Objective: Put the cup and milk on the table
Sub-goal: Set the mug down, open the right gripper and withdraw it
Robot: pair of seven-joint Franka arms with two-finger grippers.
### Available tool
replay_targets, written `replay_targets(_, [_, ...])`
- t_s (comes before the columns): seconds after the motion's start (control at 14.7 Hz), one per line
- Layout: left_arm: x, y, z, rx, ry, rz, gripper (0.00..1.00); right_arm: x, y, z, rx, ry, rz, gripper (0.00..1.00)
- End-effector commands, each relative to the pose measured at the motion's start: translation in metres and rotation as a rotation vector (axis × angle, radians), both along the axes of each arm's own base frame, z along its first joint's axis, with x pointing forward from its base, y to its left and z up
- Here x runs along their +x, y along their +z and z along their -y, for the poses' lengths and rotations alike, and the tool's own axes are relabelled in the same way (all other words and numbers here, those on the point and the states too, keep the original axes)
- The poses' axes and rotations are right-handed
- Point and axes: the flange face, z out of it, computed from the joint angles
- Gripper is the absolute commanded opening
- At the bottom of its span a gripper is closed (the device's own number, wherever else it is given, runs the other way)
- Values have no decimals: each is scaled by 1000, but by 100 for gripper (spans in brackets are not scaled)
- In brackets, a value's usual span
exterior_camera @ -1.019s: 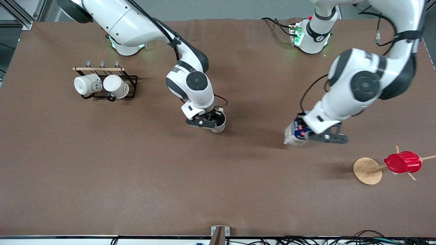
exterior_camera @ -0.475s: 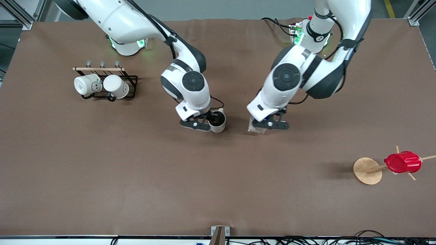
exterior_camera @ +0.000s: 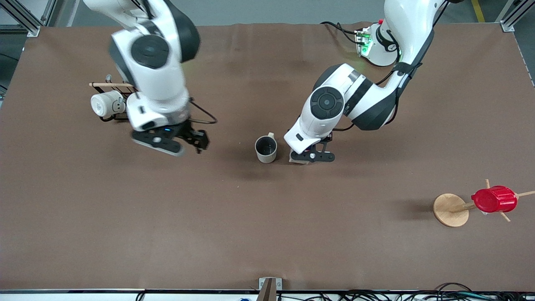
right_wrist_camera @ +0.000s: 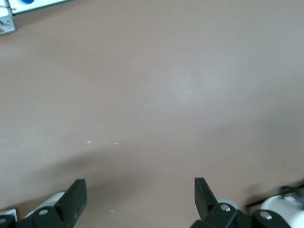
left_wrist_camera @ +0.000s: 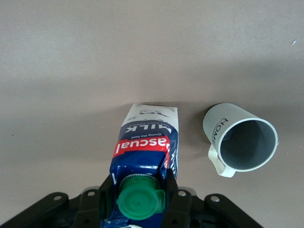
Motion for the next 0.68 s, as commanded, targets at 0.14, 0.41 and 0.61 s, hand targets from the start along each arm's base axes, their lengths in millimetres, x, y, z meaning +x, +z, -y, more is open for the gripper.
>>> replay_targets(0.14, [-7, -4, 32, -1, 11, 14, 3, -4, 69, 174, 55, 140, -76, 100])
replay_targets(0.41, [-13, -12, 41, 2, 2, 14, 3, -9, 100, 256, 42, 207, -84, 100])
replay_targets(0.61, [-7, -19, 40, 31, -7, 44, 3, -13, 120, 284, 43, 225, -103, 100])
